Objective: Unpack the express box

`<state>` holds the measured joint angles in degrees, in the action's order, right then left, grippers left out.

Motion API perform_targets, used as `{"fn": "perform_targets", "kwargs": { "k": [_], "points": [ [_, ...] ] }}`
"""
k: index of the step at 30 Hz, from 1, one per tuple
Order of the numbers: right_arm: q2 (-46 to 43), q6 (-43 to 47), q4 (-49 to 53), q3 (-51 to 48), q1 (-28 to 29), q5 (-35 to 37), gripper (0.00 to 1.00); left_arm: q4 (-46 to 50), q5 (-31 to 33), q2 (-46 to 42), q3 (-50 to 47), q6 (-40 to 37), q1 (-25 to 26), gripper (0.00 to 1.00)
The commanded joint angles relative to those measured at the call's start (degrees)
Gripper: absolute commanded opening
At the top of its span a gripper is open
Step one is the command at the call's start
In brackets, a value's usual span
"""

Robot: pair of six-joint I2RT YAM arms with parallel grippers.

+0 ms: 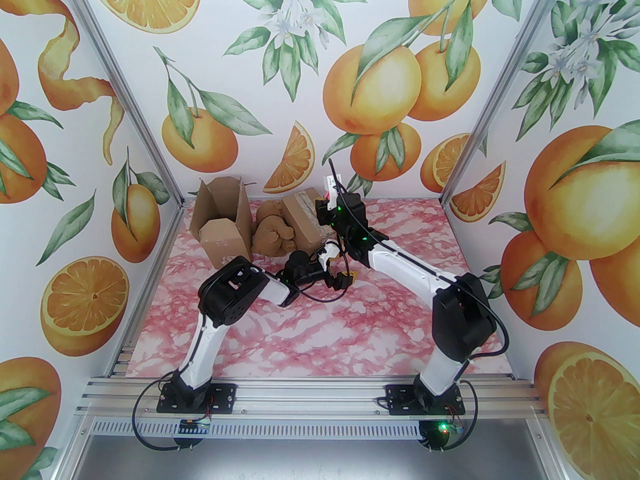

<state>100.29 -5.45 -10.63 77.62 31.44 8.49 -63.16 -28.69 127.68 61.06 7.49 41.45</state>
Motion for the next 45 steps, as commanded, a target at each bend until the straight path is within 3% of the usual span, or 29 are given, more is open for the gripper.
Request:
{"fn": "perform_targets", "kwargs": {
  "k": [1,17,45],
  "points": [
    [1.0,0.7,-1.3,-1.0,-0.3,-0.7,0.00,0.2,-0.1,0.3,1.5,-0.1,0.4,0.94],
    [0.1,0.3,0.2,-3.3,0.1,-0.8,0.00,0.2,1.8,0.5,1.6,0.1,0.3,0.94],
    [-9.8,-1.3,8.0,-9.4,2.4,2.3,0.00,-7.4,8.2,2.7,2.8,8.3,-2.1,0.95]
  ]
}}
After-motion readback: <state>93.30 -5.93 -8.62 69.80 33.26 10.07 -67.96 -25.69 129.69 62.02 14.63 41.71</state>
